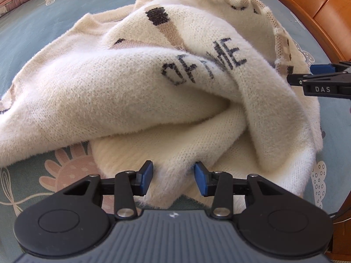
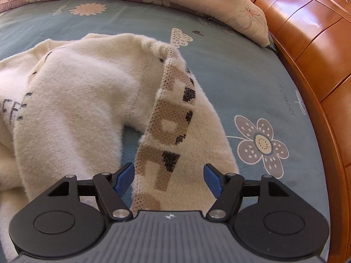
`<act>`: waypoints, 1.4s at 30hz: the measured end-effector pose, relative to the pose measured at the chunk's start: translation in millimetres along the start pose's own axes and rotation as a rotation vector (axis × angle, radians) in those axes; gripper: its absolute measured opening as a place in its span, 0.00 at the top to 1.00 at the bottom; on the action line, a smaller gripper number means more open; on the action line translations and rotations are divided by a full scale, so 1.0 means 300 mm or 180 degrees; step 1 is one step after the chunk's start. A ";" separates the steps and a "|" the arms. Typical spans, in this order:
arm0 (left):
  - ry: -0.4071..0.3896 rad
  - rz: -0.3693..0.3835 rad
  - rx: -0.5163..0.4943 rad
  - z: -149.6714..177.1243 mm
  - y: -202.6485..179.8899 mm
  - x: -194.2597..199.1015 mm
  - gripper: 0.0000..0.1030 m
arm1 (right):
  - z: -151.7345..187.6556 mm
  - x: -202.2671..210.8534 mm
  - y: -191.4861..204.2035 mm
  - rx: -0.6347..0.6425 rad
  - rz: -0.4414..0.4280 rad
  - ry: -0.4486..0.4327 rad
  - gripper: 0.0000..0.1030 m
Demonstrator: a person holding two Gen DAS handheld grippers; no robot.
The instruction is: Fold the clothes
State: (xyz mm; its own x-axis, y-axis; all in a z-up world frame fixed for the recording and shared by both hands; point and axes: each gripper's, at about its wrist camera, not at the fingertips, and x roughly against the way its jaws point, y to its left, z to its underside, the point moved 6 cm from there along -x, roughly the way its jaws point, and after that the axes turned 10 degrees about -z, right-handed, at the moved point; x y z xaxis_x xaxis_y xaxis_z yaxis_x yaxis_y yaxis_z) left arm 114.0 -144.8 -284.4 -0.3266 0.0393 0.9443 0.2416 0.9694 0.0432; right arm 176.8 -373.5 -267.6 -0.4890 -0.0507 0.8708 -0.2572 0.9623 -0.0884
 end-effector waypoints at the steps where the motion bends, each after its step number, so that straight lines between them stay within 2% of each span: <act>1: 0.0009 -0.0014 0.0012 -0.001 -0.002 -0.002 0.59 | 0.000 -0.032 -0.005 -0.0003 0.0011 0.0043 0.28; 5: 0.0033 -0.0037 0.0008 -0.003 -0.005 -0.003 0.59 | 0.012 -0.110 -0.037 0.0312 0.0422 0.0118 0.28; 7: 0.0041 -0.0024 0.0004 -0.003 -0.002 -0.002 0.58 | 0.015 -0.113 -0.100 0.0341 0.0573 0.0088 0.27; 13: 0.0088 -0.0054 0.0039 -0.006 -0.006 -0.010 0.57 | -0.031 -0.058 -0.307 0.0052 0.0672 0.0019 0.26; 16: 0.0111 -0.0078 0.0010 -0.008 -0.013 -0.013 0.57 | -0.053 -0.024 -0.280 0.0010 0.0541 -0.0034 0.24; 21: 0.0174 -0.0063 -0.0004 -0.019 -0.011 -0.017 0.56 | -0.088 -0.018 -0.090 -0.0056 0.0082 -0.0126 0.21; 23: 0.0187 -0.0056 -0.0011 -0.023 -0.008 -0.021 0.56 | -0.102 -0.042 -0.034 -0.0034 0.0098 -0.0101 0.21; 26: 0.0197 -0.0046 -0.0003 -0.027 -0.006 -0.025 0.56 | -0.113 -0.100 -0.013 0.0059 0.0320 -0.0040 0.21; 32: 0.0208 -0.0007 0.0026 -0.030 0.004 -0.033 0.56 | -0.100 -0.094 -0.139 0.0217 0.0557 0.0031 0.21; 37: 0.0232 0.0007 0.0042 -0.033 0.013 -0.046 0.55 | -0.112 -0.045 -0.332 0.0330 0.0900 -0.0015 0.18; 42: 0.0262 0.0000 0.0012 -0.039 0.015 -0.053 0.55 | -0.178 0.004 -0.503 0.0150 0.1167 -0.0149 0.18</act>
State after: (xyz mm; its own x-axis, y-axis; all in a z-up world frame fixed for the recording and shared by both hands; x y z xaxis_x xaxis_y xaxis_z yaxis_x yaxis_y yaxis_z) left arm 131.0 -143.9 -295.3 -0.2504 0.0194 0.9680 0.2381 0.9703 0.0422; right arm 259.5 -504.4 -227.3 -0.5931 0.2819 0.7542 -0.0954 0.9055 -0.4135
